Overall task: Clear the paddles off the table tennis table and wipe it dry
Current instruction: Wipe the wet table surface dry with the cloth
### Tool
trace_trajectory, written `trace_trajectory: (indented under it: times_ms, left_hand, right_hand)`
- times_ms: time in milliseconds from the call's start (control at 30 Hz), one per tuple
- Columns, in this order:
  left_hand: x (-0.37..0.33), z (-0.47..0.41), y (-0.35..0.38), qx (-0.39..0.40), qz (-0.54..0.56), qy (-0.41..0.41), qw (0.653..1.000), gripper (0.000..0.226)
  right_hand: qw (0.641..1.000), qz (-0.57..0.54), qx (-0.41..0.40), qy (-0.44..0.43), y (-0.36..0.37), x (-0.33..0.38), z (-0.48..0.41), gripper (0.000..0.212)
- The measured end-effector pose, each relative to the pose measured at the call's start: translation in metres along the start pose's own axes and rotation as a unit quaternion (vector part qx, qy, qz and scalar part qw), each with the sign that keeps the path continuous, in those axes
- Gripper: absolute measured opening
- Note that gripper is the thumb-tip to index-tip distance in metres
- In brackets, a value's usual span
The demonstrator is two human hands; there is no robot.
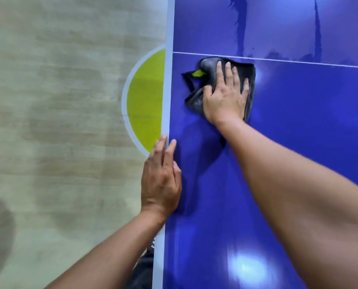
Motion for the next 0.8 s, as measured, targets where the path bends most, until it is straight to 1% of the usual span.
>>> trace_trajectory:
  times_ms: [100, 233, 300, 367, 400, 433, 500, 633, 733, 800]
  left_hand:
    - [-0.001, -0.001, 0.003, -0.001, -0.007, 0.003, 1.0, 0.049]
    - [-0.001, 0.001, 0.006, -0.003, -0.008, 0.006, 1.0, 0.048]
    - [-0.001, 0.002, 0.007, -0.007, -0.012, 0.007, 1.0, 0.048]
    - [-0.001, 0.003, 0.007, -0.011, -0.017, 0.011, 1.0, 0.048]
    - [-0.001, 0.002, 0.007, -0.013, -0.015, 0.014, 1.0, 0.048]
    - [0.0, 0.002, 0.007, -0.017, -0.013, 0.014, 1.0, 0.048]
    - [0.001, 0.004, 0.006, -0.026, -0.01, 0.013, 1.0, 0.048]
    - [0.001, 0.005, 0.001, -0.046, 0.004, 0.016, 0.999, 0.046]
    - [0.005, 0.009, -0.009, -0.061, 0.036, -0.009, 0.997, 0.045]
    - [0.007, 0.021, -0.016, -0.071, 0.05, -0.005, 0.996, 0.044]
  right_hand:
    - [1.0, -0.005, 0.011, -0.001, -0.008, 0.012, -0.047, 0.069]
    - [1.0, 0.002, 0.023, -0.021, -0.013, 0.02, -0.074, 0.069]
    - [0.995, 0.029, 0.039, -0.089, -0.012, 0.035, -0.072, 0.068]
    - [0.979, 0.051, 0.064, -0.186, -0.005, 0.059, -0.065, 0.068]
    - [0.971, 0.059, 0.072, -0.219, -0.003, 0.069, -0.061, 0.067]
    - [0.967, 0.062, 0.079, -0.234, 0.0, 0.076, -0.058, 0.066]
    - [0.966, 0.065, 0.085, -0.234, 0.002, 0.081, -0.053, 0.065]
    - [0.964, 0.067, 0.088, -0.24, 0.009, 0.077, -0.016, 0.064]
    - [0.961, 0.063, 0.091, -0.253, 0.018, 0.074, 0.041, 0.065]
    - [0.961, 0.069, 0.089, -0.252, 0.026, 0.065, 0.083, 0.066]
Point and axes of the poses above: each hand's wrist, its own z-axis away from the middle knuckle, its own y-axis out of the palm, x = y × z, the point moved 6 cm from there along -z, towards the middle knuckle, and after that the axes turned 15 degrees about x, right-handed, at the moved point
